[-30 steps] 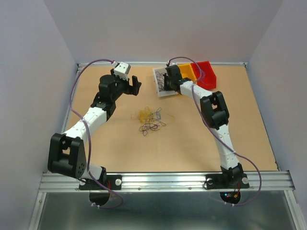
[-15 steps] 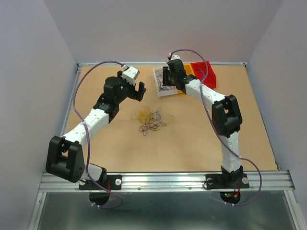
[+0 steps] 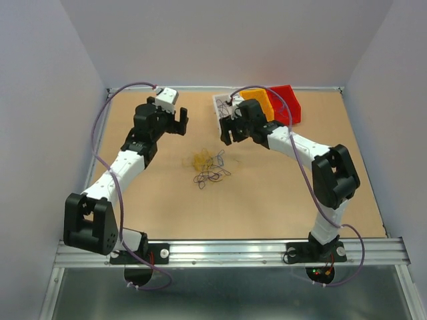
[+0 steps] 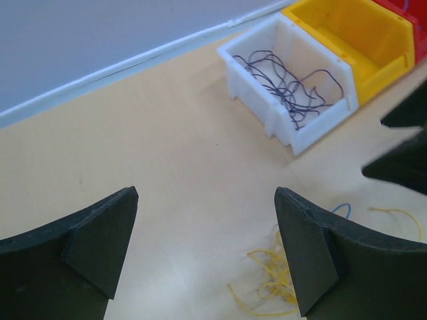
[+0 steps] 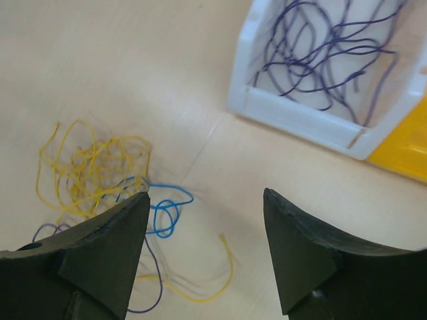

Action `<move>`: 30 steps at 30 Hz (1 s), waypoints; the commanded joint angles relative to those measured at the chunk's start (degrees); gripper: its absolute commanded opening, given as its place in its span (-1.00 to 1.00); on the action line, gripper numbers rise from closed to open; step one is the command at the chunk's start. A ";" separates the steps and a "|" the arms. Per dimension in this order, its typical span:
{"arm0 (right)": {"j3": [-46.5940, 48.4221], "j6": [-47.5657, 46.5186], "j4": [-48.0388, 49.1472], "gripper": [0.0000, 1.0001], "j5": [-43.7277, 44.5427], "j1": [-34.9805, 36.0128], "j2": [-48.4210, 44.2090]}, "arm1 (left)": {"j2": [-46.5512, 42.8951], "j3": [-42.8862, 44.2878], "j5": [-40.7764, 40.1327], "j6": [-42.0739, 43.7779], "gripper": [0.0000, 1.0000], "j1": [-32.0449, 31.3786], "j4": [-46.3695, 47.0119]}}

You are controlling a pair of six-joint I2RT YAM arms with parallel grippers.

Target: Untangle the cables

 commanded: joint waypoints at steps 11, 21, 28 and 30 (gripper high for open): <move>7.33 -14.24 0.77 0.30 -15.07 11.60 10.02 | -2.04 0.88 5.71 -8.62 0.90 10.42 6.99; 17.88 -14.68 -5.82 -0.30 -11.82 12.92 19.18 | -1.69 0.61 6.41 -8.53 0.89 10.51 7.52; 14.56 -14.86 -4.51 -0.99 -15.93 13.10 11.65 | -1.95 0.44 6.59 -8.44 0.89 10.51 7.78; 12.10 -13.54 -0.84 -0.99 -17.35 13.10 7.86 | -1.95 0.26 7.46 -8.62 0.89 10.51 7.87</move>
